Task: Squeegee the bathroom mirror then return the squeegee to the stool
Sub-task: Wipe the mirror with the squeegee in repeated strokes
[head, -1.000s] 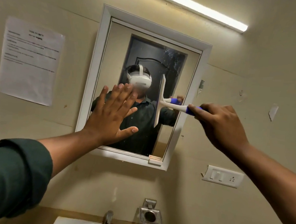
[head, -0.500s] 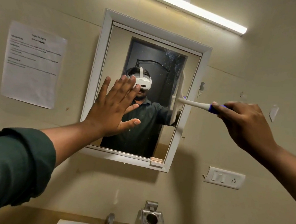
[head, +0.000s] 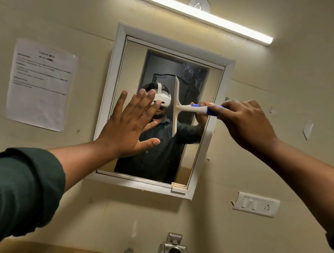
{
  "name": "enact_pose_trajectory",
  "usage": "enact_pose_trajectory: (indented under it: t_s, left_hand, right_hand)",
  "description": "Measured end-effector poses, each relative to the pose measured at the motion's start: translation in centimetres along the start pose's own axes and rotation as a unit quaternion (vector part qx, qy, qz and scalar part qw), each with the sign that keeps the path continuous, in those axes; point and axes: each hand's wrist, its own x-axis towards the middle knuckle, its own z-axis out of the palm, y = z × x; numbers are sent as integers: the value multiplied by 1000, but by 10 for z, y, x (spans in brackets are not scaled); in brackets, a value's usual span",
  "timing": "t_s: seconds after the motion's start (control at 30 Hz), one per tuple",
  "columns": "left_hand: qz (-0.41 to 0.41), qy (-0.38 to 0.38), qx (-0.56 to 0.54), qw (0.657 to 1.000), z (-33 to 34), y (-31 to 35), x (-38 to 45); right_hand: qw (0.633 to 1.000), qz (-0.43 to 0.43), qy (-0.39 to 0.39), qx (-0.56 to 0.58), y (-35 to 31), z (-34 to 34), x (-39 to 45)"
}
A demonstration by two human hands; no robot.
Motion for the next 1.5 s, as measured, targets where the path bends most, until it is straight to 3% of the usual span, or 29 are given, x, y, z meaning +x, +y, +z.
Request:
enact_pose_trajectory:
  t_s: [0.33,0.5,0.73,1.07,1.23,1.5]
  left_hand:
    - [6,-6,0,1000,-8,2,-11]
    - [3,2,6,1000,-9,-1,-9]
    - [7,13,-7,1000,-14,2,-7]
    - [7,0,-6,1000,-15,-13,-15]
    - [4,-10,-2,1000,-19,-21,-24]
    - [15,-4,9,1000,-19,-32,-25]
  right_hand:
    - [999,21,38,5,18,-11,-32]
    - [998,-11,62,13,-15,-14,4]
    - [998,-39,26,-31,-56,-5,54]
    - [998,-4,-5,-69,-10,8,6]
    - [998,8,27,-57,8,5,-15]
    - [993,-90,59,-37,-29,-14,47]
